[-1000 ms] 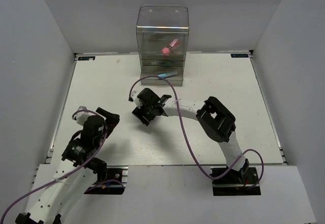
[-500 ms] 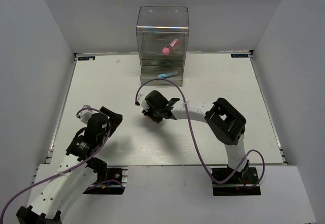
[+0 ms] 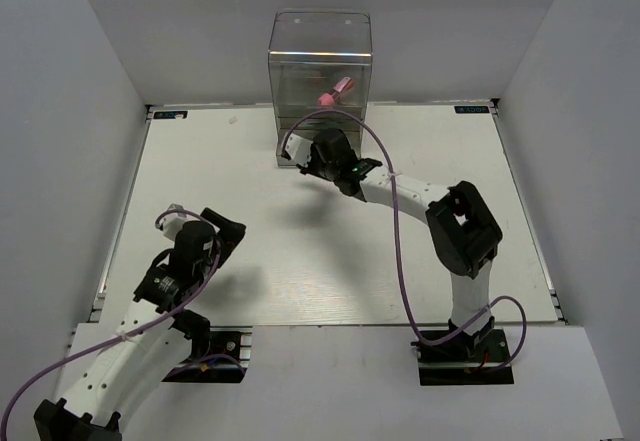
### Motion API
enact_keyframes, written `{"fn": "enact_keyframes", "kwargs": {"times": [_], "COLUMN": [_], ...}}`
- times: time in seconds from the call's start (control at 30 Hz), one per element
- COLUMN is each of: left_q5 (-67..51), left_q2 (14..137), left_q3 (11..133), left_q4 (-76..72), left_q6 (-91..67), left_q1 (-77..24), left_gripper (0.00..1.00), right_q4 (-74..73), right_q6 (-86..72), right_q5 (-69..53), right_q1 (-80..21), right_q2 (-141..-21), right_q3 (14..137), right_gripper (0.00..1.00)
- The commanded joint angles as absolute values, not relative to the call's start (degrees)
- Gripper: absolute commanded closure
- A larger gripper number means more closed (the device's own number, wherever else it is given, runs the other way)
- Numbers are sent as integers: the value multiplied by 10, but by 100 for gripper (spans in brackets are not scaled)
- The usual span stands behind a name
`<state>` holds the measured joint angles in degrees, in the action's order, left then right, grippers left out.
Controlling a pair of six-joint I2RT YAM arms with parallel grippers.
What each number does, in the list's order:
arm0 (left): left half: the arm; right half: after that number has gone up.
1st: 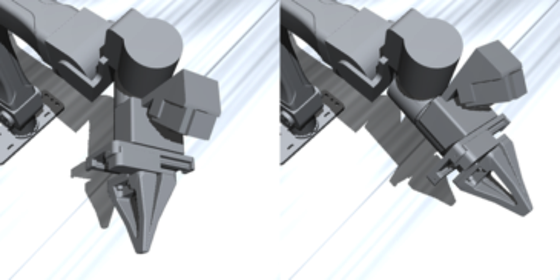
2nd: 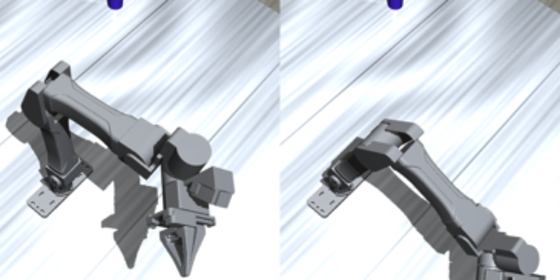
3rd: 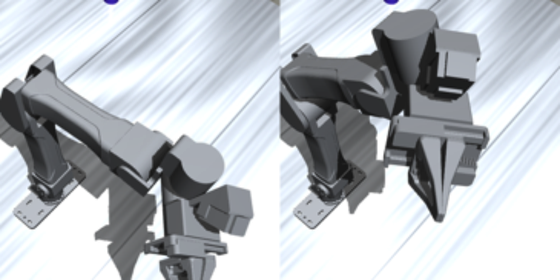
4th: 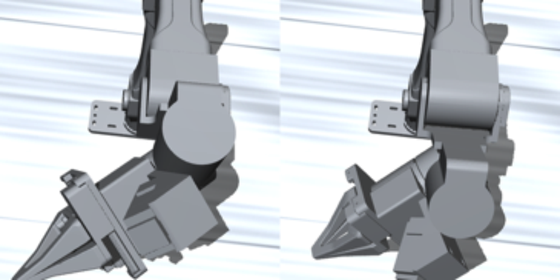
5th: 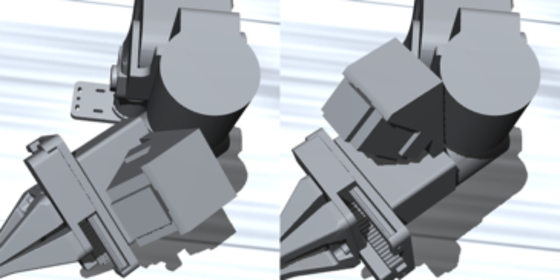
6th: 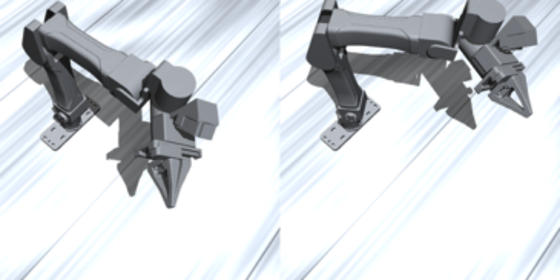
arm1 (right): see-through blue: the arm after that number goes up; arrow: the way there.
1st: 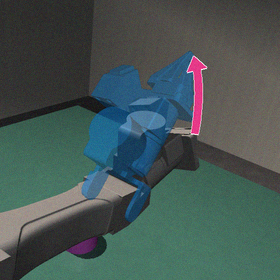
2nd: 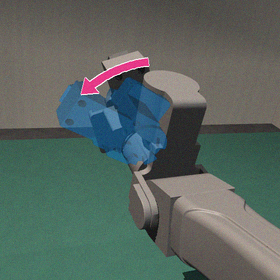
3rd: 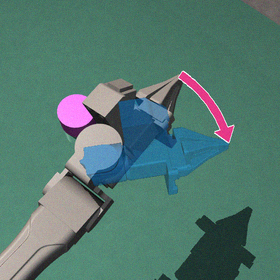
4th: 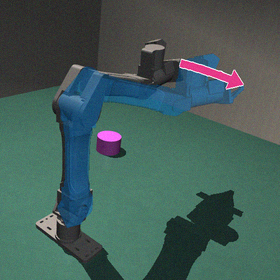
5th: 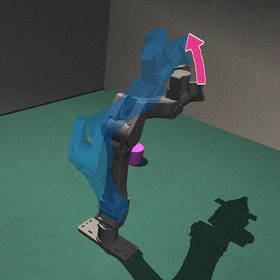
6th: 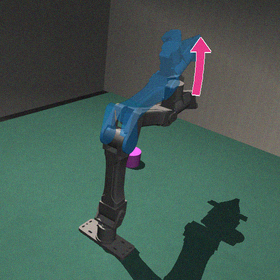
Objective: Sort the stationery into containers
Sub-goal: Place the pen in the drawer.
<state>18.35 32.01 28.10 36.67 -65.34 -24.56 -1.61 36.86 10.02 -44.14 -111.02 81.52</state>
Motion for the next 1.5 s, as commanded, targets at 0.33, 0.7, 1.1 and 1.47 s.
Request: {"fn": "enact_keyframes", "kwargs": {"times": [0.33,0.7,1.1,1.47], "left_q5": [167,162,156,151], "left_q2": [331,349,365,377], "left_q3": [274,274,274,279], "left_q4": [330,320,303,298], "left_q6": [-643,-638,-633,-628], "left_q1": [-246,-246,-246,-246], "left_gripper": [0,0,0,0], "right_q4": [95,125,38,-208], "right_q6": [574,602,484,552], "right_q5": [127,105,-97,-259], "right_q1": [-385,-363,-331,-314], "right_q2": [-1245,-1292,-1220,-1251], "right_q3": [965,986,969,1047], "right_gripper": [100,51,71,100]}}
